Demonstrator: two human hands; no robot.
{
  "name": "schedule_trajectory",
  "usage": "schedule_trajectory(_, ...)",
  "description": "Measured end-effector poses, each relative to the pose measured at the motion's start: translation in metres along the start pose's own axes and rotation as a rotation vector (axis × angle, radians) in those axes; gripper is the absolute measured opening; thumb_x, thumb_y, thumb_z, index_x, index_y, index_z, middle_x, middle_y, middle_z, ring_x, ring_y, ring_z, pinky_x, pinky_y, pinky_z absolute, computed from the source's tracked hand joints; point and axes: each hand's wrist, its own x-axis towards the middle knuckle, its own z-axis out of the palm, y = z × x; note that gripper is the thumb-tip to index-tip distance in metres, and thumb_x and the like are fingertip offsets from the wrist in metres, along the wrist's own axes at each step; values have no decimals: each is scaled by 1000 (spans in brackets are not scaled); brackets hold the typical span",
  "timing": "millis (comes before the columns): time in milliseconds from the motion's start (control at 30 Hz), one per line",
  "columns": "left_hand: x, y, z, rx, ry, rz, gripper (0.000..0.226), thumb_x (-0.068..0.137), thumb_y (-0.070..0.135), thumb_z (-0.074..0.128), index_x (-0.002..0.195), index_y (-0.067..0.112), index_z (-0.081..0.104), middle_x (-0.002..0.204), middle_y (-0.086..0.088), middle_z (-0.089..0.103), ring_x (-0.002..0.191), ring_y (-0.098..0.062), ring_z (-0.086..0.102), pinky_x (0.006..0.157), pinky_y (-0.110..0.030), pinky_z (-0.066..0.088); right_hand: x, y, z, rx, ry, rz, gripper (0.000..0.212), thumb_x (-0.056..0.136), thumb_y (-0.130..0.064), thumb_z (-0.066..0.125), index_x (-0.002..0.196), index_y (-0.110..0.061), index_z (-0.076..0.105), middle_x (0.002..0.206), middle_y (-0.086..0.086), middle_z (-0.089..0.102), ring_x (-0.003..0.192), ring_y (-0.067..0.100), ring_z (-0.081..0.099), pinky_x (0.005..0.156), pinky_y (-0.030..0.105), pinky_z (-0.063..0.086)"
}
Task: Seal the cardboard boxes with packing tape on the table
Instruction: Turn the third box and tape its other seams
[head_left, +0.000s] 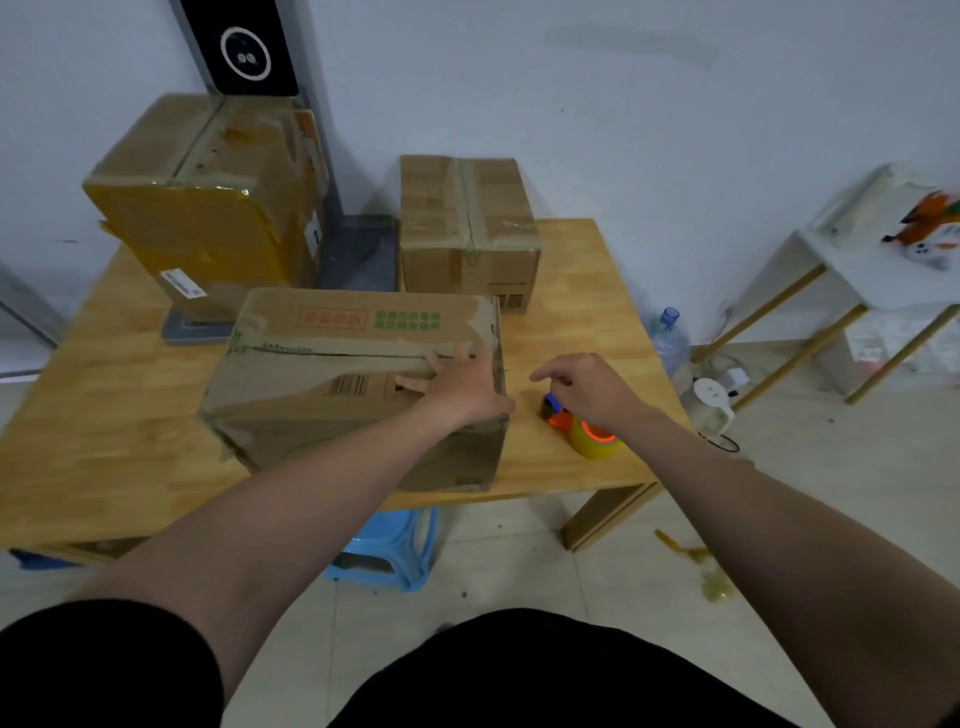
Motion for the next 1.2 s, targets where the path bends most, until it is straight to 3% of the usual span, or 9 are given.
schedule_trajectory(100, -8, -9, 0, 44, -35, 131, 72, 79, 53, 74, 142, 36, 44, 153, -1, 34, 149, -37, 22, 104, -87, 7, 9, -3, -1, -4, 32, -70, 39, 91, 3, 51, 115, -16, 75, 131, 3, 66, 122, 15, 59, 107, 32, 44)
schedule_trajectory(233, -20, -34, -1, 185, -102, 421, 60, 81, 50, 76, 134, 35, 55, 148, 8, 46, 142, -24, 35, 110, -78, 14, 21, -25, -5, -135, -46, -161, 50, 87, 10, 49, 128, -11, 69, 144, 11, 56, 139, 27, 44, 114, 30, 29)
schedule_trajectory(367, -23, -73, -19, 184, -182, 535, 59, 86, 38, 76, 141, 39, 55, 164, 11, 33, 157, -15, 12, 120, -69, -3, 28, -40, 2, -281, -218, -115, 42, 94, -12, 54, 132, -27, 65, 158, 7, 40, 148, 17, 30, 120, 30, 14)
schedule_trajectory(533, -19, -111, -33, 314, -153, 625, 68, 90, 17, 71, 150, 39, 47, 166, 18, 23, 157, -12, 5, 125, -61, 3, 31, -56, 27, -429, -296, -36, 36, 95, -24, 51, 127, -29, 66, 146, 9, 48, 141, 26, 37, 114, 37, 17)
schedule_trajectory(667, -13, -122, -36, 265, -67, 590, 65, 93, 14, 70, 149, 38, 48, 164, 21, 28, 157, -12, 11, 128, -54, 9, 36, -64, 29, -529, -370, 15, 39, 96, -27, 49, 134, -26, 57, 140, 12, 47, 140, 29, 29, 114, 46, 16)
schedule_trajectory(900, 2, -103, -35, 9, 56, 404, 53, 87, 18, 80, 137, 29, 64, 154, 16, 49, 155, -16, 22, 127, -50, 10, 43, -53, 25, -469, -250, 31, 51, 96, -35, 59, 146, -28, 49, 147, 6, 47, 141, 23, 35, 114, 38, 19)
schedule_trajectory(1033, 11, -97, -32, -40, 98, 338, 56, 87, 17, 80, 140, 28, 62, 153, 16, 50, 155, -16, 21, 128, -49, 9, 46, -42, 22, -316, -194, 47, 53, 97, -27, 59, 149, -23, 47, 164, 10, 26, 153, 23, 16, 122, 34, 4)
schedule_trajectory(1100, 12, -91, -31, 8, 108, 318, 58, 87, 23, 81, 141, 28, 61, 152, 15, 51, 153, -17, 26, 127, -48, 15, 48, -33, 22, -198, -213, 57, 54, 96, -25, 60, 149, -24, 47, 166, 7, 21, 154, 26, 8, 123, 34, 2)
schedule_trajectory(1200, 11, -75, -35, -22, 138, 326, 47, 89, 41, 77, 133, 29, 67, 140, 10, 55, 134, -18, 47, 110, -37, 38, 45, -17, 19, 54, -58, 39, 49, 89, -21, 65, 138, -26, 61, 159, 4, 36, 149, 25, 21, 120, 26, 13)
